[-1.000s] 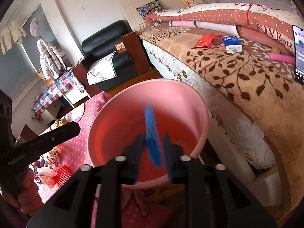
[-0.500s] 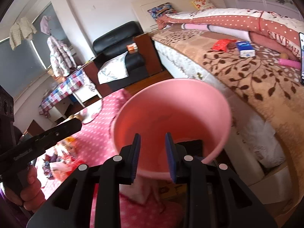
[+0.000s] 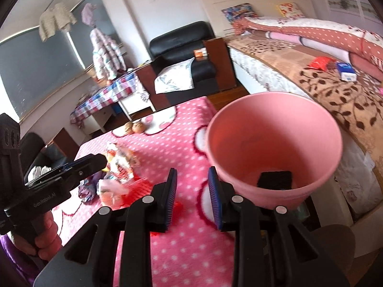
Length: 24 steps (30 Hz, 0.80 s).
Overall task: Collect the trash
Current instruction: 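Open both tools over the pink bucket to drop the items, then grasp the red mesh net with the right tool while the left tool grasps a white wrapper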
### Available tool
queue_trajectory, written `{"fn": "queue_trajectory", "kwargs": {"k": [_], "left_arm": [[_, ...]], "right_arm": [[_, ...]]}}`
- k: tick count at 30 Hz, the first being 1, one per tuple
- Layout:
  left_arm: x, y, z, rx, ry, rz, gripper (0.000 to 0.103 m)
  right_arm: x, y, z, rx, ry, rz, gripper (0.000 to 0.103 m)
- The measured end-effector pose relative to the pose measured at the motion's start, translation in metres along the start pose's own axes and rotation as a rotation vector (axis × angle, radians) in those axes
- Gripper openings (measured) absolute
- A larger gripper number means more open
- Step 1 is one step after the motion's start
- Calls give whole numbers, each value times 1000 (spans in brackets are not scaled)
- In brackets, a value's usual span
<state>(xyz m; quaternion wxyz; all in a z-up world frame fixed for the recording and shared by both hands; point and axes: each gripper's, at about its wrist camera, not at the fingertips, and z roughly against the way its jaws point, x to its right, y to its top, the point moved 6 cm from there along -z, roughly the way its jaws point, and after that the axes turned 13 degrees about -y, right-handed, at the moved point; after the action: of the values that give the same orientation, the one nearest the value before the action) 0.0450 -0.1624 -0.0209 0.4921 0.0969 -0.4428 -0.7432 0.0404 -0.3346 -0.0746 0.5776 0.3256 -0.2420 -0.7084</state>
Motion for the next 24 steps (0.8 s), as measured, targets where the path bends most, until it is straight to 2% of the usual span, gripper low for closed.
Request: {"fn": "queue_trajectory", "kwargs": {"k": [9, 13, 18, 24], "left_arm": [[-53, -25, 33, 24, 101, 155, 41], [-70, -33, 43, 20, 121, 195, 41], [-75, -40, 48, -6, 81, 199, 41], [-48, -40, 35, -58, -11, 101, 41]], "right_arm": [[-19, -9, -4, -39, 29, 49, 27], [-24, -14, -8, -62, 38, 62, 27], [-31, -19, -13, -94, 62, 78, 27], [-37, -25, -17, -129, 82, 89, 27]]}}
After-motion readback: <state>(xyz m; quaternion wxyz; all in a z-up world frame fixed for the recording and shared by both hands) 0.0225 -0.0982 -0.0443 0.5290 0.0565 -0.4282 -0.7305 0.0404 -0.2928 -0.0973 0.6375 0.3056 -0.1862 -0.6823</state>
